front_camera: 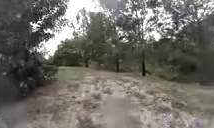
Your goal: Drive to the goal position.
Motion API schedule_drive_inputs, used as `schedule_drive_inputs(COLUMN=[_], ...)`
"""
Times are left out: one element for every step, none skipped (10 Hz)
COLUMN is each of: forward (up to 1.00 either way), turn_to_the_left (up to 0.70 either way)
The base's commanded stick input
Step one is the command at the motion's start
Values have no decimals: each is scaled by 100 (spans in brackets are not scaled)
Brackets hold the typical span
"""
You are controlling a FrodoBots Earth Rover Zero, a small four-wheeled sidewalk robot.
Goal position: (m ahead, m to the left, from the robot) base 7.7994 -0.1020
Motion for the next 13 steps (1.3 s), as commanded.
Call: schedule_drive_inputs(forward=[0,0,0,0,0,0,0,13,70,70,70,70,70], turn_to_the_left=[0,0,0,0,0,0,0,0,0,0,0,0,0])
